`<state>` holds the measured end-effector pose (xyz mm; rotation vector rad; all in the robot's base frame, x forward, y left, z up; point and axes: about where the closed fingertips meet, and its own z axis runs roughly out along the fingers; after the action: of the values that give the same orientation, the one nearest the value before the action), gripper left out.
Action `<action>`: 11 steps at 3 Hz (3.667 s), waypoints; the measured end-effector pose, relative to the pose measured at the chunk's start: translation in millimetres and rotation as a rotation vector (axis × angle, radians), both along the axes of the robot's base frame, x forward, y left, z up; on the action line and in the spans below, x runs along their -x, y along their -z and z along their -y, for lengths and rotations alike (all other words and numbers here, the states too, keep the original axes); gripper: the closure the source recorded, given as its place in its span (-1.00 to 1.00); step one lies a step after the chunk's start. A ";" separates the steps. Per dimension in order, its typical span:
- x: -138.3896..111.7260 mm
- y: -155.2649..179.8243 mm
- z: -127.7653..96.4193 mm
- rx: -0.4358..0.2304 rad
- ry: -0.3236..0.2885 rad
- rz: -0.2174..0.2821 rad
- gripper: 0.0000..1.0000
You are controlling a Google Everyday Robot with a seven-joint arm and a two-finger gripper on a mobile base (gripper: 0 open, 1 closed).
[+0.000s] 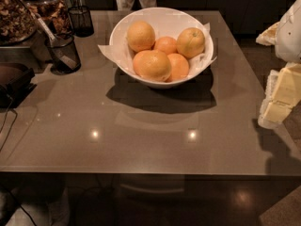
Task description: Pick orange from white bowl
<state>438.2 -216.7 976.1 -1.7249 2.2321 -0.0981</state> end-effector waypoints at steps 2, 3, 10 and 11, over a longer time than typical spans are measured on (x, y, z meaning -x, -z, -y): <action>-22.8 0.4 -8.7 0.009 -0.014 -0.019 -1.00; -42.1 5.8 -21.3 0.023 -0.054 -0.049 -1.00; -205.1 -32.8 -75.7 -0.105 -0.051 0.077 -1.00; -220.6 -31.1 -78.4 -0.105 -0.045 0.084 -0.82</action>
Offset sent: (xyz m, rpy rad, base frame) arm 0.0413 0.0130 -0.0078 -0.0171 0.0768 0.0271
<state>658.8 -138.2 1007.2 -1.6826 2.0992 -0.0408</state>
